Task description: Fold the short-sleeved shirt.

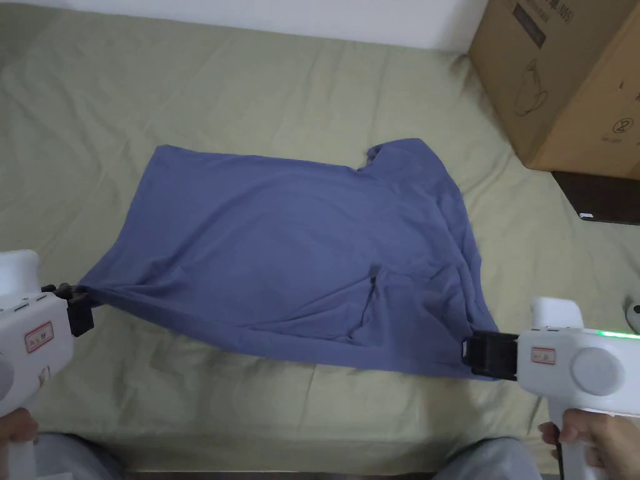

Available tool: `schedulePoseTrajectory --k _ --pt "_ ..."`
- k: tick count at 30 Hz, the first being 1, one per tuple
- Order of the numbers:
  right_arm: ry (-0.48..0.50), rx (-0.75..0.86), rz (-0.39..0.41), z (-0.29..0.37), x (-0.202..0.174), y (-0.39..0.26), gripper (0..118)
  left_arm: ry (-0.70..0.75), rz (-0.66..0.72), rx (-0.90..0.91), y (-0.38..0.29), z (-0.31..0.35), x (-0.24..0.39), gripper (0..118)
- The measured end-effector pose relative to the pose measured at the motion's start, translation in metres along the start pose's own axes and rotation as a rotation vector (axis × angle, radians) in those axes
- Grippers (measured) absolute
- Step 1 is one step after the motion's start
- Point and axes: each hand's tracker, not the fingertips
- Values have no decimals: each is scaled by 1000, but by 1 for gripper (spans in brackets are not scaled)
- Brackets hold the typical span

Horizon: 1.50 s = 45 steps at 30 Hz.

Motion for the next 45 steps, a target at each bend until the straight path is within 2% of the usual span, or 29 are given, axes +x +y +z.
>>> schedulePoseTrajectory --k 3,4,5,6,7,8,9,12,15,20,25,30,32,38,40,41,42,43,44,45 --pt "-15 3 -15 -47 14 -14 115 14 13 7 0 -2 -1 2" --pt "-10 2 -20 -52 16 -14 110 20 18 0 0 -2 -1 1" --pt "19 -4 -28 -56 19 -14 95 28 19 -6 0 -4 -1 2" --pt "31 -21 -34 -60 16 -21 44 33 18 -10 0 -4 -1 2" --pt "27 -36 -40 -63 18 -22 1 38 19 -15 0 -4 -1 2" --pt "13 -34 -59 -62 21 -24 2 46 23 -22 0 -4 -1 2" --pt "84 -38 -68 -56 26 -23 2 48 28 -24 0 -4 0 2" --pt "105 -13 -59 -37 32 -24 2 44 58 -37 4 -4 -3 2" --pt "180 15 -120 -6 36 -7 2 46 62 -37 14 -5 -3 2" --pt "236 51 -193 16 40 39 2 -4 139 -19 54 -14 -6 2" --pt "194 60 -175 12 27 98 2 -36 171 -20 99 -48 -5 2" --pt "146 29 -215 -29 24 156 2 -48 222 -70 137 -115 2 2" --pt "120 15 -207 -62 32 180 2 -16 197 -124 147 -146 7 2" --pt "41 -45 -198 -119 3 216 2 84 166 -236 149 -223 17 3" --pt "23 -58 -200 -136 -1 222 2 139 138 -259 144 -242 20 13" --pt "-9 -64 -197 -144 -4 224 2 166 121 -263 141 -248 22 27" --pt "-23 -66 -193 -149 -7 224 4 176 112 -273 139 -253 22 56" --pt "-20 -69 -190 -152 -7 225 15 171 114 -279 138 -256 22 79" --pt "-35 -67 -183 -155 -8 224 38 166 116 -278 137 -257 21 97" --pt "-69 -60 -170 -154 -8 224 89 162 111 -265 137 -251 22 102"
